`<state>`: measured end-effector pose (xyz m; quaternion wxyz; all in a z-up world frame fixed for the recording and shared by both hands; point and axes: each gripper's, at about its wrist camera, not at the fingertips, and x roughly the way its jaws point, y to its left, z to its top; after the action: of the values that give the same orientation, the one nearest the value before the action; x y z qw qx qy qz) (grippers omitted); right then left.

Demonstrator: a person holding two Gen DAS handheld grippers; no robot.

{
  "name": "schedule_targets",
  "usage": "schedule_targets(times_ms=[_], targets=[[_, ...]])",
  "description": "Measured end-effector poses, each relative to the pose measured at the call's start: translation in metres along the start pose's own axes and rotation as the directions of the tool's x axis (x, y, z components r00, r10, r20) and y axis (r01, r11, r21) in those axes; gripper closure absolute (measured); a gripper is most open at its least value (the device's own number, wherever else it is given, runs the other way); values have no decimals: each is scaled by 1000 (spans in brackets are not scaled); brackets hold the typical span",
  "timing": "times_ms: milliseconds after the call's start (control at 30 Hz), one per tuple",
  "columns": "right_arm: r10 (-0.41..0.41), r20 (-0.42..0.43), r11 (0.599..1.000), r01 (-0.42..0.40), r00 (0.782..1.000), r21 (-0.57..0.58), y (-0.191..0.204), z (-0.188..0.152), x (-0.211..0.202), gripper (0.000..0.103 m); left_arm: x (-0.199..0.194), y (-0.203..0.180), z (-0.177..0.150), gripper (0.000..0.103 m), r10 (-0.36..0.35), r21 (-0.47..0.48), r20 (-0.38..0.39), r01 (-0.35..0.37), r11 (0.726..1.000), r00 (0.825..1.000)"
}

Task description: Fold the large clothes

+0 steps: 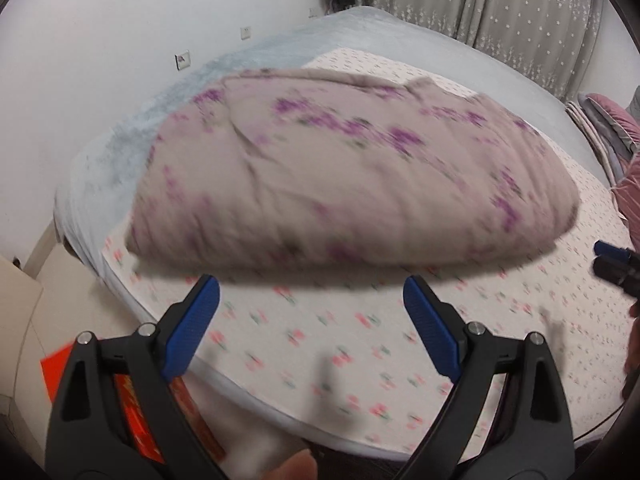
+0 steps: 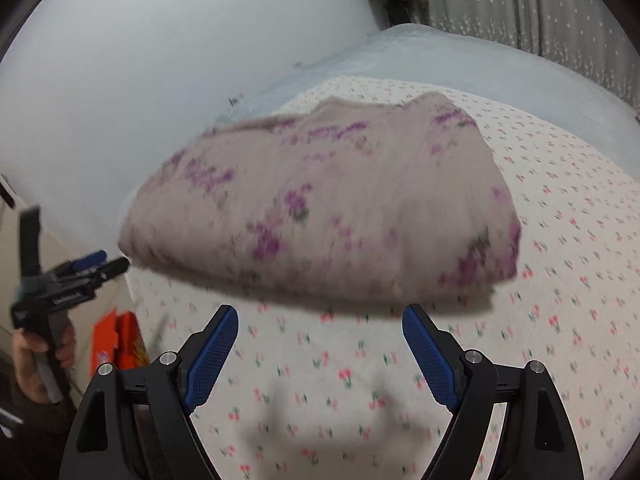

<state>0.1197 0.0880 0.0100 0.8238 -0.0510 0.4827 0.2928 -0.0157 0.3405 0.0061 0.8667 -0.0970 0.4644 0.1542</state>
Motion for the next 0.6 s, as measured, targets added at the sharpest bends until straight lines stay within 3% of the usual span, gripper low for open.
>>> schedule_targets(times_ms=[300, 600], targets=[[-216, -20, 976, 215, 976, -26, 12, -38, 4, 17, -4, -40, -38, 7, 41, -123, -62, -49, 991, 997], [-268, 46, 961, 271, 962, -57, 22, -40, -8, 17, -3, -73, -44, 7, 86, -137, -42, -91, 986, 995]])
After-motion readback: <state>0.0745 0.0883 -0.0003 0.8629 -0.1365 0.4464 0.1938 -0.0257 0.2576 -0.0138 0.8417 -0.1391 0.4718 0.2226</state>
